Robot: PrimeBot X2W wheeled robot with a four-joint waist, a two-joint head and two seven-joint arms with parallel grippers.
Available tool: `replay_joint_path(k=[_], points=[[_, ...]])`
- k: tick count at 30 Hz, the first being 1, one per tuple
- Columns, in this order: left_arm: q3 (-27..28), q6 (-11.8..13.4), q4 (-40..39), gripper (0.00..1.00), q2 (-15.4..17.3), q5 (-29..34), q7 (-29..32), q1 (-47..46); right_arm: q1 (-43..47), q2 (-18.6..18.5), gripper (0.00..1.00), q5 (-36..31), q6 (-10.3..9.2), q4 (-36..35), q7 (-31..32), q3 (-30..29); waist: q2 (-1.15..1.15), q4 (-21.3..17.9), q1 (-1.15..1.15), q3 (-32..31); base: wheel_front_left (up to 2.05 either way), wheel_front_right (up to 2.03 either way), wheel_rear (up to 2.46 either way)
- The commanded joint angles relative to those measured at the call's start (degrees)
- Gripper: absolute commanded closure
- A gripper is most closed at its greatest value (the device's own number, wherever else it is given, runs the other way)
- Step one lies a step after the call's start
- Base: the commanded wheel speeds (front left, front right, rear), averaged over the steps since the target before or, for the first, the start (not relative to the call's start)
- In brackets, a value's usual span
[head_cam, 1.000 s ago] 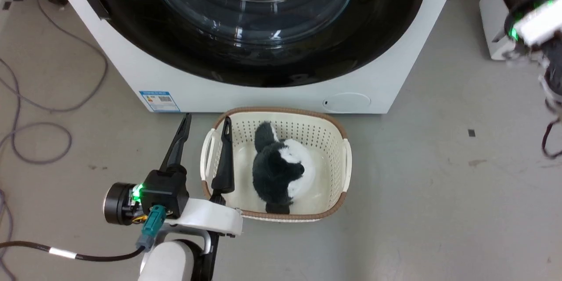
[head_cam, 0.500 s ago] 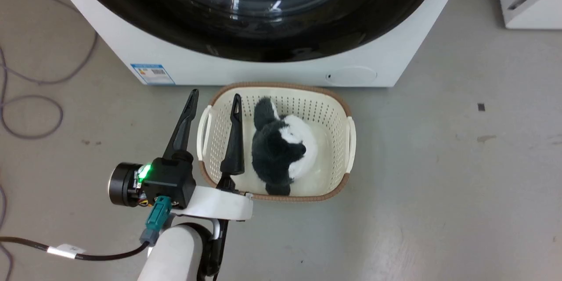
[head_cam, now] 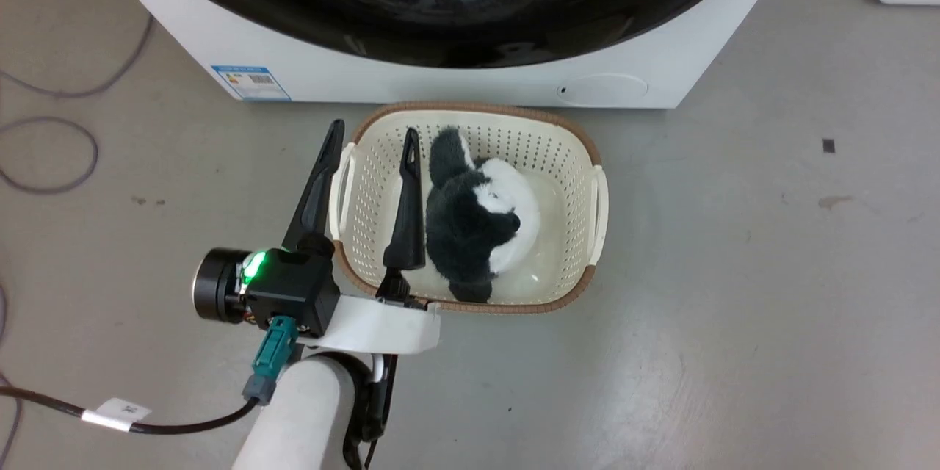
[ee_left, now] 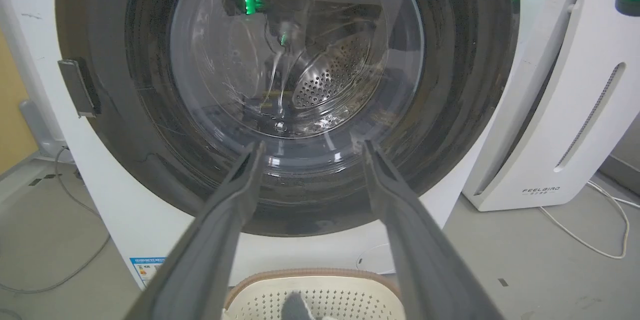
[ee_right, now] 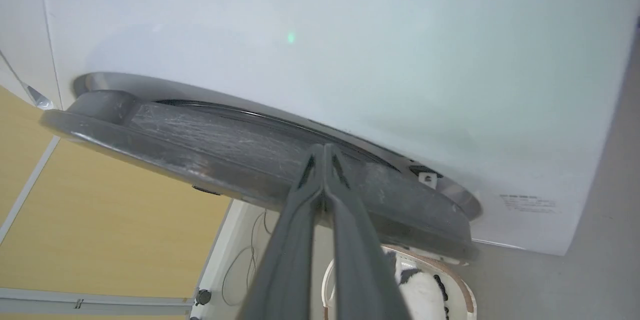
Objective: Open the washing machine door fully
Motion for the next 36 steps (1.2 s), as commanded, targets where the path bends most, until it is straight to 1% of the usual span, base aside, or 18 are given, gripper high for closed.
replay_joint_path(k=[1, 9, 19, 29, 36], points=[[-0.6, 0.5, -0.3, 0.00, 0.1, -0.7, -0.6, -1.3, -2.8, -0.2, 1.00, 2.8, 0.04, 1.1, 0.7, 1.8, 0.00, 0.1, -0.01, 0.6, 0.00, 0.00, 0.00], [-2.1, 1.5, 0.0, 0.00, 0.1, -1.7, -1.5, -2.5, -6.5, -0.8, 1.00, 9.1, 0.05, 1.1, 3.2, 7.1, 0.00, 0.5, -0.01, 1.8, 0.00, 0.00, 0.00], [-2.7, 1.5, 0.4, 0.00, 0.1, -2.3, -1.5, -2.4, -2.2, 0.3, 1.00, 9.4, 0.05, -1.5, 3.0, 8.0, 0.00, 1.1, -0.01, 0.9, 0.00, 0.00, 0.00], [-3.7, 1.8, 0.8, 0.00, 0.1, -3.0, -1.5, -2.3, 1.1, 2.0, 1.00, 10.6, 0.05, -0.4, 1.3, 8.7, 0.00, 1.8, -0.01, 0.4, 0.00, 0.00, 0.00], [-3.6, 1.9, 1.0, 0.00, 0.1, -3.2, -1.5, -2.1, 3.3, 1.4, 1.00, 11.1, 0.05, -2.7, 2.8, 9.2, 0.00, 2.1, -0.01, -0.2, 0.00, 0.00, 0.00]])
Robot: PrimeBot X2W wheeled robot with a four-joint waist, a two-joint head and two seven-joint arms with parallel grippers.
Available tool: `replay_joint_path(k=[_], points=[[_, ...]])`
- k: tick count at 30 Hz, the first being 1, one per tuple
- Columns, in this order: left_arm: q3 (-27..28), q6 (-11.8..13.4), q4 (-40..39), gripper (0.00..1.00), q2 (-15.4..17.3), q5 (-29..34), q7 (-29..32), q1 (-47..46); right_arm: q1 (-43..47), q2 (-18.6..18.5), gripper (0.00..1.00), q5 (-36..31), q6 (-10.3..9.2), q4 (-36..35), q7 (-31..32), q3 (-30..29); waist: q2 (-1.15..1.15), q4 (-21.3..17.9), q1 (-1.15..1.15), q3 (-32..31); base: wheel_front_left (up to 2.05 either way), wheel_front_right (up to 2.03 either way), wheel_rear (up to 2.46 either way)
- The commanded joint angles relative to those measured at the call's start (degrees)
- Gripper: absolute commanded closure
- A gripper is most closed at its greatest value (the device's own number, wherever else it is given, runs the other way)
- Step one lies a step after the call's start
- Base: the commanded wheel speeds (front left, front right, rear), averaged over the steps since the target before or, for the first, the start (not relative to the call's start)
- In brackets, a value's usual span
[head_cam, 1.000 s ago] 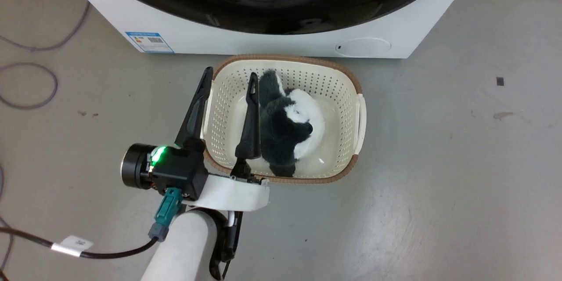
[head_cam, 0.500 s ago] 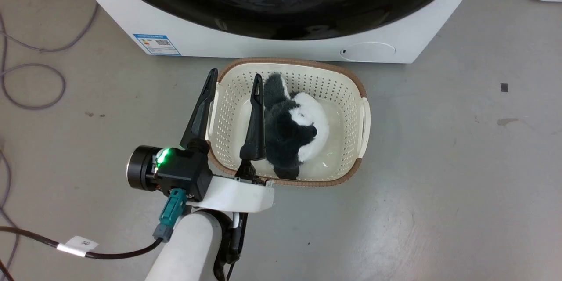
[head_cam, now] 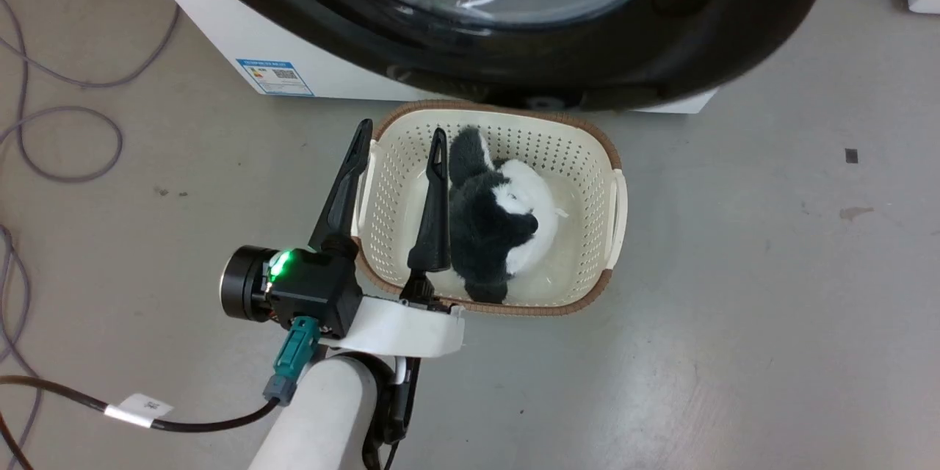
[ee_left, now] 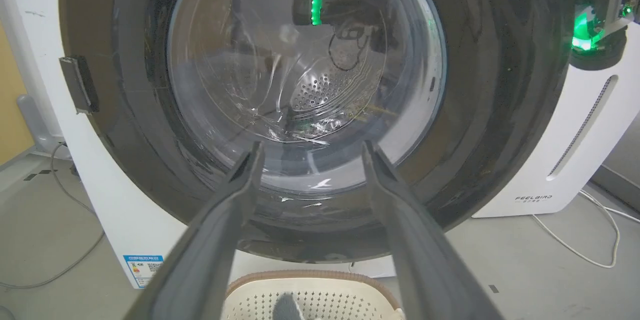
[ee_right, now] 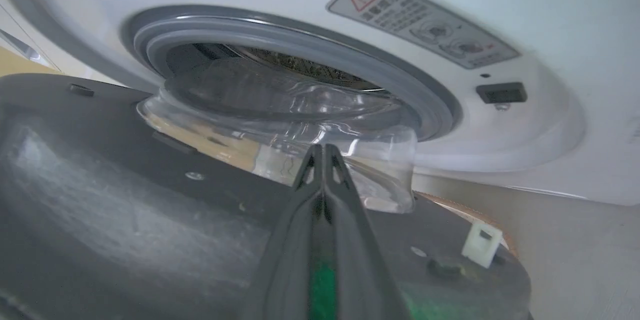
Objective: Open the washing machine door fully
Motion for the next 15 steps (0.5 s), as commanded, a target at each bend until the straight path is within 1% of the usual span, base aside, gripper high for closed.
replay_joint_path(k=[1, 9, 15], points=[[0.2, 0.2, 0.3, 0.00, 0.1, -0.2, -0.3, -0.5, 1.8, 0.1, 1.00, 0.5, 0.06, -1.3, 0.8, 0.4, 0.00, 0.0, 0.00, -0.4, 0.00, 0.00, 0.00], [0.6, -0.3, 1.5, 0.00, 0.1, -0.1, -0.3, 0.7, 6.7, -2.1, 1.00, 2.7, 0.06, -6.9, 3.3, 0.7, 0.00, -0.3, 0.00, -3.2, 0.00, 0.00, 0.00], [1.3, -1.3, 3.3, 0.00, 0.1, 0.4, -0.3, 2.5, 12.8, -4.2, 1.00, 4.8, 0.06, -12.9, 4.8, 1.1, 0.00, -0.2, 0.00, -6.9, 0.00, 0.00, 0.00]])
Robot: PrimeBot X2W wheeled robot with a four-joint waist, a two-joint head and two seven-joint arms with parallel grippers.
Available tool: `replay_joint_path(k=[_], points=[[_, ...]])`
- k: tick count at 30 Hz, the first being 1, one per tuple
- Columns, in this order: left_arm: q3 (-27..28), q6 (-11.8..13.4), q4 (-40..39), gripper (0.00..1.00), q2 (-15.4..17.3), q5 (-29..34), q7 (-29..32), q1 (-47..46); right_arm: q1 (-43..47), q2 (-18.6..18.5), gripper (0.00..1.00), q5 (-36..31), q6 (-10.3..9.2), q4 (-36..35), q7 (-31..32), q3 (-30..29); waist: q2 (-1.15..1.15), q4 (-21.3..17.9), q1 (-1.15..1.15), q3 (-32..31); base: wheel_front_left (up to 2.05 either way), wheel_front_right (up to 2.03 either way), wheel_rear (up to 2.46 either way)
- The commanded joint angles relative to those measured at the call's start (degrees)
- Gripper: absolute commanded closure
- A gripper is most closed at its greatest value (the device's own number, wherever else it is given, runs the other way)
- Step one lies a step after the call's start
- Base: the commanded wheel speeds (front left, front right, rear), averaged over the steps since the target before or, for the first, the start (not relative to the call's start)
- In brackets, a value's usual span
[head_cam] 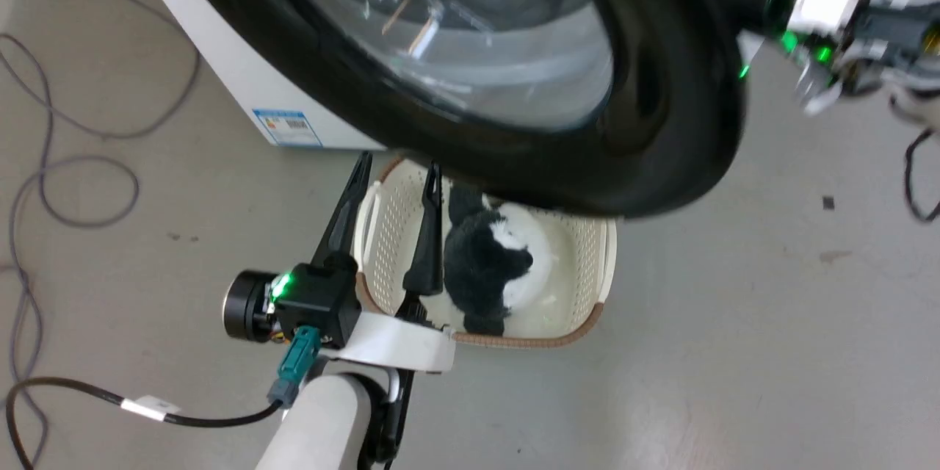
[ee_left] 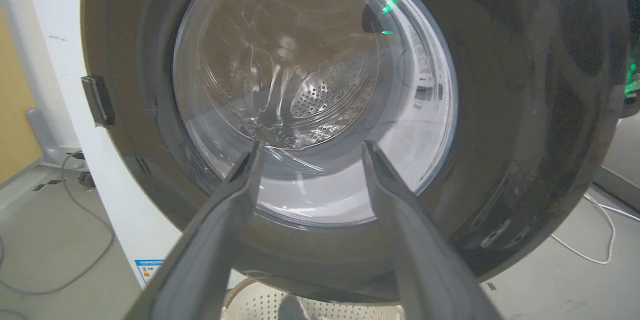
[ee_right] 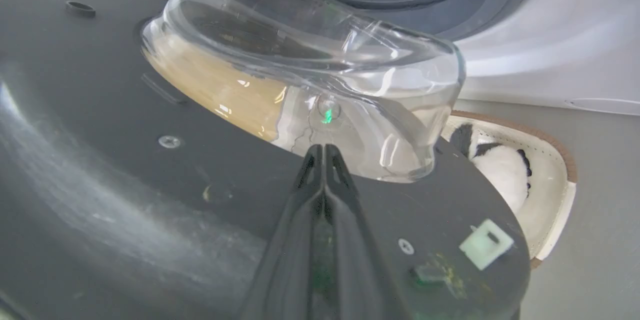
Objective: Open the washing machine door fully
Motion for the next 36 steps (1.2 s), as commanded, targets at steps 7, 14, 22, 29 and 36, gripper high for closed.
replay_joint_path(k=[7, 14, 22, 29, 36], points=[[1.3, -1.3, 1.7, 0.00, 0.1, 1.3, -0.3, 3.6, 8.0, -1.4, 1.00, 3.0, 0.06, -8.1, 0.2, 0.6, 0.00, 0.1, 0.00, -4.9, 0.00, 0.00, 0.00], [2.9, -2.5, 3.3, 0.00, 0.2, 2.3, -0.3, 6.4, 13.5, -1.7, 1.00, 4.5, 0.06, -14.8, -0.3, 1.0, 0.00, 0.4, 0.00, -7.9, 0.00, 0.00, 0.00], [4.6, -3.3, 4.5, 0.00, 0.6, 3.5, -0.3, 8.5, 17.3, -1.3, 1.00, 4.9, 0.06, -19.6, -0.6, 1.2, 0.00, 1.5, 0.00, -9.7, 0.00, 0.00, 0.00], [5.5, -3.8, 5.5, 0.00, 0.7, 3.9, -0.3, 9.8, 19.8, -0.1, 1.00, 4.7, 0.06, -21.6, -0.4, 1.2, 0.00, 2.2, 0.00, -10.6, 0.00, 0.00, 0.00], [6.1, -4.0, 6.2, 0.00, 0.6, 3.8, -0.3, 10.8, 22.3, 1.5, 1.00, 4.0, 0.06, -23.2, -0.7, 1.2, 0.00, 1.4, 0.00, -11.2, 0.00, 0.00, 0.00]])
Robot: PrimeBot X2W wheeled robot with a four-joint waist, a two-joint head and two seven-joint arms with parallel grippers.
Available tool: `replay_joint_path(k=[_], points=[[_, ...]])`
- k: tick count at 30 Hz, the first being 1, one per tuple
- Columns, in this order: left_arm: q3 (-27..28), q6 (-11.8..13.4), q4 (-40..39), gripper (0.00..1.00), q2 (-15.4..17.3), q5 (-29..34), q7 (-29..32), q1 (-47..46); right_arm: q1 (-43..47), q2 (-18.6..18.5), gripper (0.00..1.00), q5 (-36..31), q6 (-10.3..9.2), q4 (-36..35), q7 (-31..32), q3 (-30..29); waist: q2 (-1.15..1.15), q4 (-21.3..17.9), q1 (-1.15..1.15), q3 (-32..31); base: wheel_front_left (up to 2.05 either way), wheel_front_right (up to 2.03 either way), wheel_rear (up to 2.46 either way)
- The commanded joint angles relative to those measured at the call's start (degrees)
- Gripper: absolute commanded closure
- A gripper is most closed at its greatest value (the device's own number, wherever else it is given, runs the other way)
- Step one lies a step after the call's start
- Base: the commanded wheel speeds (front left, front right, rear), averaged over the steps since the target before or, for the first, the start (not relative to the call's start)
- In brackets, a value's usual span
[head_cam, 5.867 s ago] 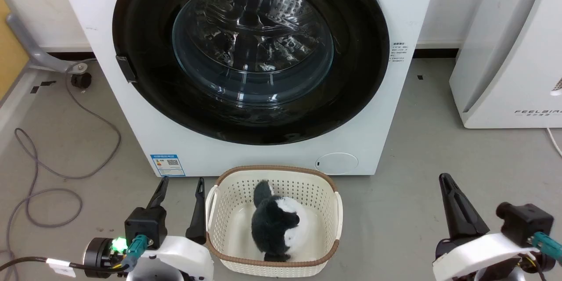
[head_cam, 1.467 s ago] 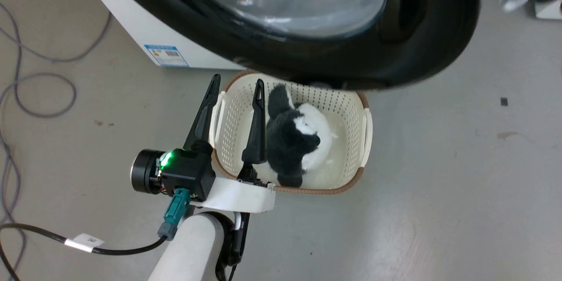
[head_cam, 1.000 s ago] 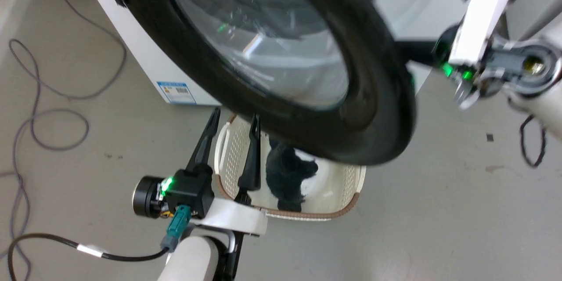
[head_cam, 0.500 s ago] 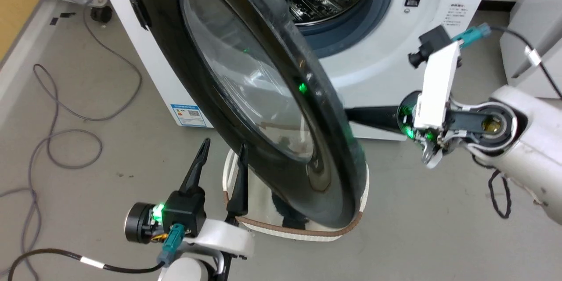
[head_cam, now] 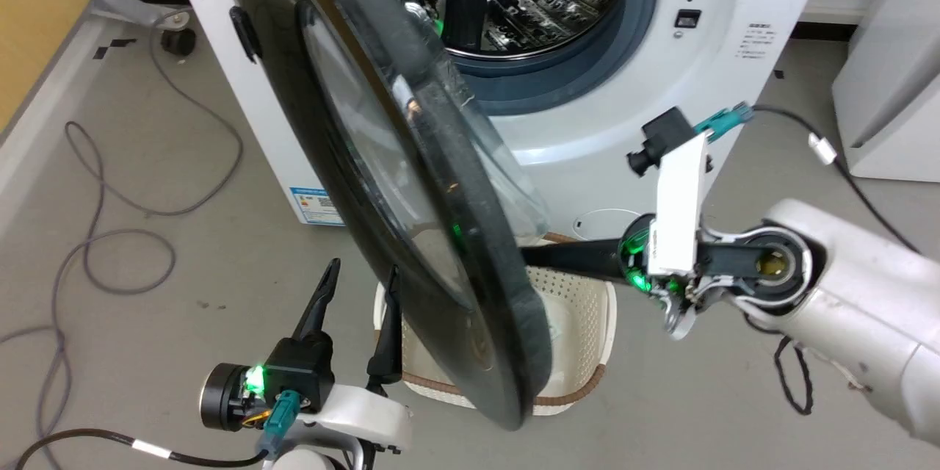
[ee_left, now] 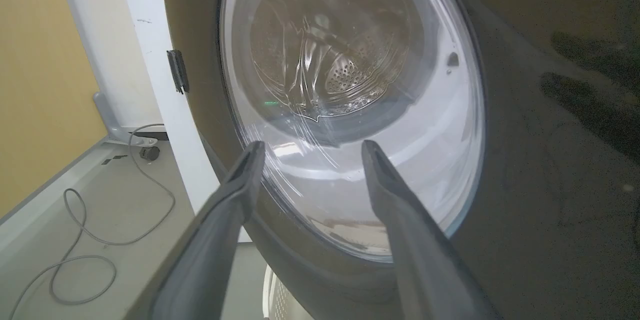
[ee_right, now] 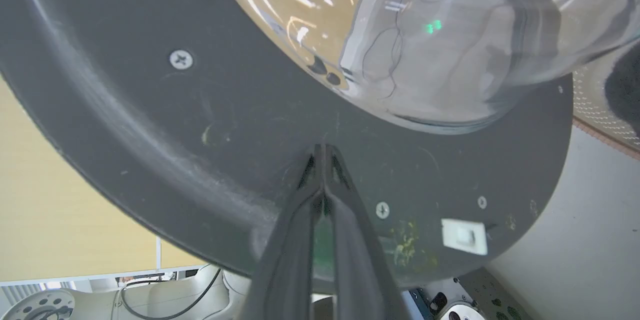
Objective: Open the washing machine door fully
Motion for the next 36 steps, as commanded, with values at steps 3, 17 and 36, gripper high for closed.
replay_joint_path(k=[3, 17, 36], points=[[0.7, 0.0, 0.3, 0.00, 0.2, 0.2, -0.3, 0.7, 2.2, 1.4, 1.00, -0.7, 0.06, -0.7, -0.4, 0.0, 0.00, -0.9, 0.01, 0.0, 0.00, 0.00, 0.00], [2.8, 0.2, 1.3, 0.00, 0.1, -0.2, -0.3, 2.0, 9.8, 3.6, 0.00, -8.1, 0.06, -2.2, -14.1, -8.7, 0.00, -3.1, 0.01, -1.2, 0.00, 0.00, 0.00], [6.3, 0.7, 2.3, 0.00, 0.3, -0.9, -0.3, 6.3, 34.2, 5.4, 0.00, -55.4, 0.06, 23.2, -44.1, -44.7, 0.00, -5.4, 0.01, -4.7, 0.00, 0.00, 0.00]])
